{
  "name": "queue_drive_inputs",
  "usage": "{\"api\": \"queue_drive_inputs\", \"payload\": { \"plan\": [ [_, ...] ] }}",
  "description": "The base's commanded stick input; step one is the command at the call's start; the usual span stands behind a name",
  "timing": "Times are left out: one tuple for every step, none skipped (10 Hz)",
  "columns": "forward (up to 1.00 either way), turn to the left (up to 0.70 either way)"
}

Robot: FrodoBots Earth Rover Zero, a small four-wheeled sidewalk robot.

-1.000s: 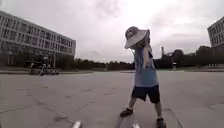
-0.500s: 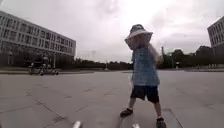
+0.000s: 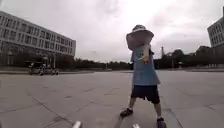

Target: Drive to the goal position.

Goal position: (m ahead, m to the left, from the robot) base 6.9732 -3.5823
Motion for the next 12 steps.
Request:
{"api": "queue_drive_inputs", "payload": {
  "plan": [
    [0.0, 0.0],
    [0.0, 0.0],
    [0.0, 0.0],
    [0.0, 0.0],
    [0.0, -0.32],
    [0.0, -0.7],
    [0.0, -0.7],
    [0.0, -0.7],
    [0.0, -0.7],
    [0.0, -0.7],
    [0.0, -0.7],
    [0.0, -0.7]
  ]
}}
